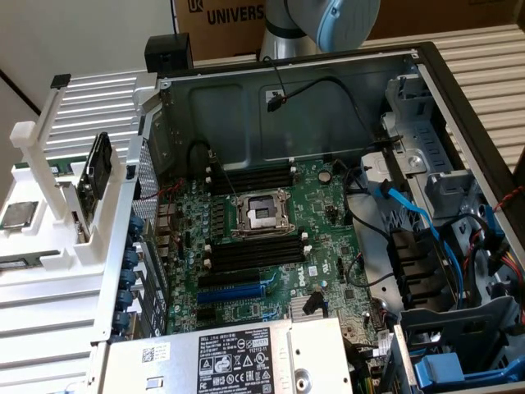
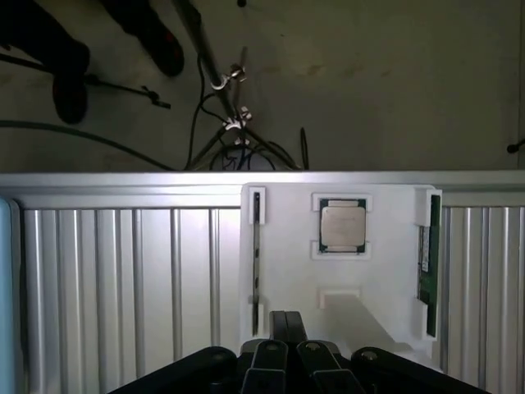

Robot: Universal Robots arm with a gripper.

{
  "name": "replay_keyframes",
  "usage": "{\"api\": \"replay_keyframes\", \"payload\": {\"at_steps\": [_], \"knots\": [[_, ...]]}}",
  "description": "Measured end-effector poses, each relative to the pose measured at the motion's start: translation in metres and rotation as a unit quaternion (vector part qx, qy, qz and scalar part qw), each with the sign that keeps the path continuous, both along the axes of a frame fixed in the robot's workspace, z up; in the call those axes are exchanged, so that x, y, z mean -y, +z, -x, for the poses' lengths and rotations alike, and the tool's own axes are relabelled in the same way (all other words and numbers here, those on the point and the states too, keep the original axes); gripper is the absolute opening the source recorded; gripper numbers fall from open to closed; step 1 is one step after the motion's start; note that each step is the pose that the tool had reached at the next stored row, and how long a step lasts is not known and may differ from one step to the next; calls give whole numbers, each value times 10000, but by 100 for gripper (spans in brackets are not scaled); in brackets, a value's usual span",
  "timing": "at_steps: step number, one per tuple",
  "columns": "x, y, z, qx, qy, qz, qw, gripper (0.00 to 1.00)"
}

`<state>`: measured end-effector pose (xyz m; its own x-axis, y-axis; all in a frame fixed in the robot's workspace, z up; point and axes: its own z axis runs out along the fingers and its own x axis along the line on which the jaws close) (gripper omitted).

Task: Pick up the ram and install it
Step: 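Pick up the ram and move it above insertion slot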

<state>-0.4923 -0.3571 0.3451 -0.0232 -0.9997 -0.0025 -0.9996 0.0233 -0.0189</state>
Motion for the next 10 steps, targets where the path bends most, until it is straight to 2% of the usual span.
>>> {"api": "replay_keyframes", "payload": {"at_steps": [3,8,10], "knots": [[-16,-37,0,0,1,12,10000,10],[-22,-116,14,4,1,15,10000,10],[-22,-149,24,17,1,14,10000,10]]}}
